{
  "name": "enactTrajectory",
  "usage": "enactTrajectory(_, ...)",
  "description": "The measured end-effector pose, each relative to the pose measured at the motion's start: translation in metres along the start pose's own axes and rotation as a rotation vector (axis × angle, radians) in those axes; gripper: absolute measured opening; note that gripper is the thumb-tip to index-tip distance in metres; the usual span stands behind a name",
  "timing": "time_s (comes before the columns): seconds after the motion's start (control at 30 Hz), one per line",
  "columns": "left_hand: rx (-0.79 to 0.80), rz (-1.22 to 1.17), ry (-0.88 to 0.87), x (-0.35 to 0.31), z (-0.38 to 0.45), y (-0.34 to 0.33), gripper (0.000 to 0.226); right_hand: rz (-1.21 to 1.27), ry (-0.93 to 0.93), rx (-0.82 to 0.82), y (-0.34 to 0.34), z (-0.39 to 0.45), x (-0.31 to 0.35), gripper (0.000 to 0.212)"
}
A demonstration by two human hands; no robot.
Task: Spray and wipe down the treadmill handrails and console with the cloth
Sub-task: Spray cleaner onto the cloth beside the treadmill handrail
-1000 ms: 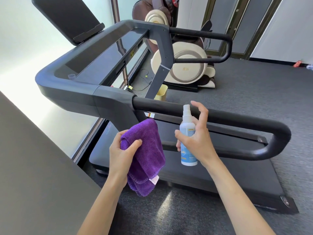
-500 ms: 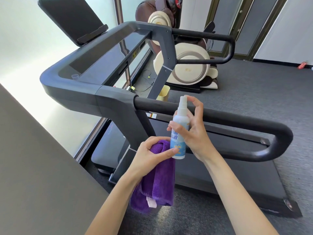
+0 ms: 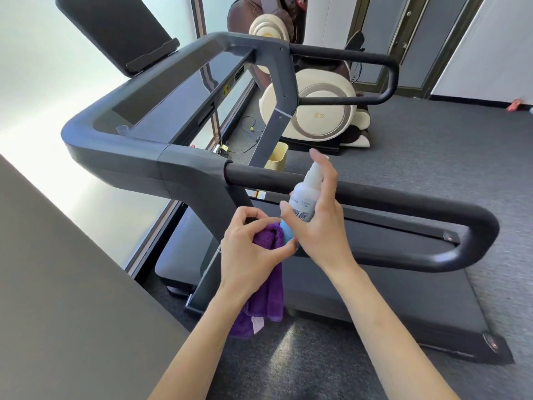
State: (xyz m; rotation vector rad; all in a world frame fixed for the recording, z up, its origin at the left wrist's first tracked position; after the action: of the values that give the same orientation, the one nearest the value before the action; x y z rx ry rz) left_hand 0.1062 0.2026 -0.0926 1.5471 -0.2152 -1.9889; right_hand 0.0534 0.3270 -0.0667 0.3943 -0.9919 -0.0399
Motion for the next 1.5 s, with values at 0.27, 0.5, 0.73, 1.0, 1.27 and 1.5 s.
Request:
enactTrajectory(0.27,0.045,-0.061,0.036,0.004,-0.004,0.001,0.032,0.042,-0.112,0.005,-0.004,0.001,-0.001,0.077)
enactTrajectory(0.5,0.231,-0.153,0.079,0.008,-0.005,0.004,0.035,0.119,-0.168,0.076,0.001,0.001,-0.002,0.08)
enactTrajectory(0.73,0.166,-0.185,0.106,0.023,-0.01,0.019,0.02,0.027,-0.188,0.025,0.02,-0.013,-0.018,0.082)
enactTrajectory(1.0,0.033,-0.27,0.137,0.03,-0.005,0.031,0.02,-0.223,-0.198,0.108,0.014,-0.018,-0.022,0.076)
enactTrajectory(1.27,0.027,-0.296,0.176,0.036,-0.01,0.034,0.018,-0.248,-0.177,0.014,0.019,-0.017,-0.02,0.07)
enactTrajectory(1.5,0.042,-0.307,0.184,0.034,-0.012,0.029,0.02,-0.072,-0.195,0.058,0.017,-0.011,-0.012,0.072)
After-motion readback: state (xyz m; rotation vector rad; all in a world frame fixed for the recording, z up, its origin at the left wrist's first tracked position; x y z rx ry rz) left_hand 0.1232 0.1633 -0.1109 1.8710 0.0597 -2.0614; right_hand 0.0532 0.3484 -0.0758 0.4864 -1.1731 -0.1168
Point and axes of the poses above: each hand's wrist, its own z-axis towards the middle knuckle, its own y-axis out of the back of the hand, x = y × z, the point moved 2 cm from there along z, towards the middle knuckle, and after that the axes turned 6 degrees about x, right-handed, at the moved point
